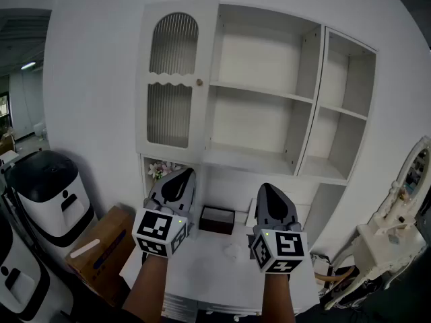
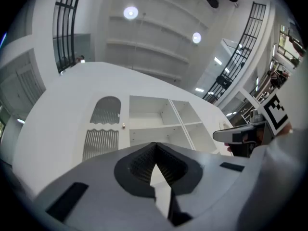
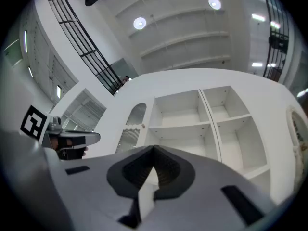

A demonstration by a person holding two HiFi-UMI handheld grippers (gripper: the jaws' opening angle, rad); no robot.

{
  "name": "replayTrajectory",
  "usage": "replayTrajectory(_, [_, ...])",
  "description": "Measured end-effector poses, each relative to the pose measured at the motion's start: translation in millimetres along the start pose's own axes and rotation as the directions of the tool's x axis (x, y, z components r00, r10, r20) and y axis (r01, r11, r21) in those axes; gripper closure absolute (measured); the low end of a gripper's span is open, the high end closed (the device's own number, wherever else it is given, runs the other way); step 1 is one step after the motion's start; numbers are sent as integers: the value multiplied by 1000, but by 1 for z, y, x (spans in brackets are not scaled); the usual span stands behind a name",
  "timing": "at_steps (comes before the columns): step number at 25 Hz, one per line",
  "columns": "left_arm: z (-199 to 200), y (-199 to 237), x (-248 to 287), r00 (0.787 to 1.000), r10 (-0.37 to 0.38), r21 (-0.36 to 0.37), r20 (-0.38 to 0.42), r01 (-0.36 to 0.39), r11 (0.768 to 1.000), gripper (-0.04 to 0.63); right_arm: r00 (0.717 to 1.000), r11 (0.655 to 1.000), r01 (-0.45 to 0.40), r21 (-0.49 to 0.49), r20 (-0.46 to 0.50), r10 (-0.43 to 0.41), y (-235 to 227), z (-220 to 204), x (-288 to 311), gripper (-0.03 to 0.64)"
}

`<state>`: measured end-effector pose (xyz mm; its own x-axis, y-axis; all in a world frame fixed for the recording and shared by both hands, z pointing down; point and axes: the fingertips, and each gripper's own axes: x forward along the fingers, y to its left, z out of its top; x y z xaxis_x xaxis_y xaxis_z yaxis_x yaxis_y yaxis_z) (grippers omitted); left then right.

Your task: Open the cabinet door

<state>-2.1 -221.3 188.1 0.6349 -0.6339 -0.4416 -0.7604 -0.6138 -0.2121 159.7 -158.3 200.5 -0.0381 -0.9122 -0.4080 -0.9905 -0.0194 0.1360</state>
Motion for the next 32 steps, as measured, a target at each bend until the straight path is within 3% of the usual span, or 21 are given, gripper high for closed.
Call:
replayTrajectory(6, [-4,-8,-2,1000,-8,46,-18,9,999,586,1000,1000,-2,9,-9,2,0,-5,-3,597])
replayTrajectory(22, [-14,-14,1,999,4,42,-52,-2,999,586,1000,999,-29,-25,-7,29,-5,-13,-4,597])
replayTrajectory(26, [-18,-23,5,998,5,58,-70,-1,998,586,998,998,-57,14,-6,57,-12,-19,-5,596])
replayTrajectory(32, [-18,-38,11,996,54,71,-73,-49,996,586,997,997,-76,34,-25,76,-36,-28,-11,595])
